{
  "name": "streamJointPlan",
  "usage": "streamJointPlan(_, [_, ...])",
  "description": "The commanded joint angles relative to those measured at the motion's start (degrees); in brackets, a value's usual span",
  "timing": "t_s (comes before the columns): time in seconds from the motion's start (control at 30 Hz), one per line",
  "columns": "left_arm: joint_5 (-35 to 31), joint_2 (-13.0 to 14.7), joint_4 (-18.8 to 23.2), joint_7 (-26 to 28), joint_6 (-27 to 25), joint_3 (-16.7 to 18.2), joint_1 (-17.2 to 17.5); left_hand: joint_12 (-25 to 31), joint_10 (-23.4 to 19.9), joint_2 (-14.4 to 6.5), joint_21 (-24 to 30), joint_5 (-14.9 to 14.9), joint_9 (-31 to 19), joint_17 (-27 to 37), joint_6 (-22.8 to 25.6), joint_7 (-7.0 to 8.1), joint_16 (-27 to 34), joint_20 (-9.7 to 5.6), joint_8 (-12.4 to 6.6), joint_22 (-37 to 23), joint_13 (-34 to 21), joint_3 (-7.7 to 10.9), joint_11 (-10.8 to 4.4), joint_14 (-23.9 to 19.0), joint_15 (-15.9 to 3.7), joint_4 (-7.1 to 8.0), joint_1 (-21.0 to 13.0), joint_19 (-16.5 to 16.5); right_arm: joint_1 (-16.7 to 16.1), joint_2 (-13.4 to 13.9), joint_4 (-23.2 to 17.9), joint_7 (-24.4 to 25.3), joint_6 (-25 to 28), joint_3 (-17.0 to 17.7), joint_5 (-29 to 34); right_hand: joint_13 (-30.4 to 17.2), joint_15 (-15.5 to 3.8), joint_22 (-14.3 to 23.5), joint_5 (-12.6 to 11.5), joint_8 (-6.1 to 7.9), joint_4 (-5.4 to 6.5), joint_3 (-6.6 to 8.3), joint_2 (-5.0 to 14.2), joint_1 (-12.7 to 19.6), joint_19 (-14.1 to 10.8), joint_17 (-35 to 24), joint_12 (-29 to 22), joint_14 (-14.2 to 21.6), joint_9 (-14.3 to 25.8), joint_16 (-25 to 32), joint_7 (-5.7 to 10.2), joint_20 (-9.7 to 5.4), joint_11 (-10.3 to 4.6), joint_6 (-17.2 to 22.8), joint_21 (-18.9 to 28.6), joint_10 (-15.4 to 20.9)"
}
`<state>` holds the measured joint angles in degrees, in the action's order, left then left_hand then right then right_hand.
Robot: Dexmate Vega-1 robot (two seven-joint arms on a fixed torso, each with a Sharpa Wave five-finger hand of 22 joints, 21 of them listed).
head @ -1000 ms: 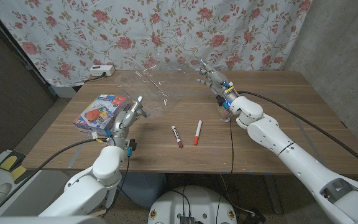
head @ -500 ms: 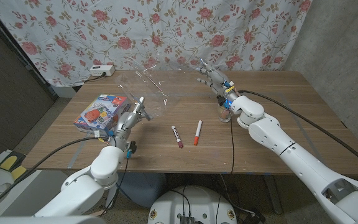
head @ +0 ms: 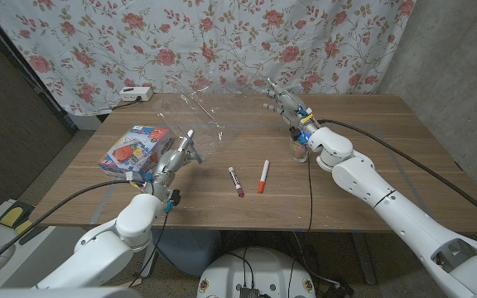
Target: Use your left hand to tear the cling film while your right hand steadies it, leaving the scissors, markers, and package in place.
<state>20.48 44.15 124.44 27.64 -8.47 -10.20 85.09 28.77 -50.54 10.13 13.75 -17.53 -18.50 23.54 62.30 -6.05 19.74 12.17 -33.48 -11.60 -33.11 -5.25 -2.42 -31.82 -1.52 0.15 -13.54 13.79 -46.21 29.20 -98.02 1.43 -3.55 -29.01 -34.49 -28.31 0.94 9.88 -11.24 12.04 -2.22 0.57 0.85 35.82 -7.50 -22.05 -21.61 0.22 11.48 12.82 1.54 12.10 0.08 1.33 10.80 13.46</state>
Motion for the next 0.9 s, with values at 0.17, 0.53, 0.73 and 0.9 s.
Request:
streamJointPlan(0.17, [0.94,0.85,1.71,-1.65,-0.49,0.92,1.69,-0.50,0.45,-0.32,-0.23,-1.14,0.24,0.25,-1.84,-1.47,0.03,0.12,0.68,-0.07,-0.09,-6.05,-0.11,0.75,0.02,4.43,1.02,-0.29,2.19,0.72,-1.57,3.26,2.33,-2.03,6.77,-0.16,-0.53,0.14,0.06,0.09,-0.95,0.21,0.81,0.89,0.07,0.24,-0.16,0.65,0.07,0.46,-0.04,-0.07,-0.54,0.26,0.18,1.54])
streamJointPlan(0.53, [1.11,0.83,1.82,-2.04,-0.51,0.69,2.01,-1.14,0.90,-0.61,-0.45,-2.06,1.12,0.37,-2.12,-1.31,0.09,0.12,1.50,-0.04,0.31,-7.32,0.03,1.04,0.08,4.50,1.28,-0.65,4.63,0.74,-2.41,4.39,5.41,-3.66,11.27,0.26,-0.66,0.13,0.19,0.92,-1.95,0.52,0.64,2.02,-0.05,0.62,0.00,2.11,0.03,1.15,-0.26,0.01,-0.98,2.54,0.24,3.20])
streamJointPlan(0.73, [1.21,0.85,1.74,-2.38,-0.49,0.39,1.73,-1.25,0.95,-0.75,-0.53,-2.49,1.38,0.43,-2.01,-1.29,0.14,0.12,1.70,-0.03,0.27,-7.88,0.15,1.14,-0.01,4.50,1.28,-0.77,5.81,0.42,-2.24,4.31,6.67,-4.21,12.27,0.39,-0.82,0.13,0.21,0.98,-2.15,0.75,0.94,2.35,-0.14,0.70,0.14,2.14,0.03,1.22,-0.31,0.01,-1.03,2.84,0.27,3.54])
streamJointPlan(0.9, [1.27,0.79,1.77,-2.38,-0.39,0.31,1.70,-1.29,0.83,-0.87,-0.61,-2.79,1.42,0.47,-2.01,-1.33,0.16,0.13,1.78,-0.01,0.29,-8.23,0.09,1.23,0.05,4.48,1.23,-0.92,7.06,-0.01,-1.71,4.37,7.48,-4.93,13.57,0.54,-0.94,0.13,0.27,1.10,-2.42,1.03,1.25,2.78,-0.16,0.80,0.27,2.23,0.02,1.31,-0.42,0.03,-1.10,3.29,0.27,3.92])
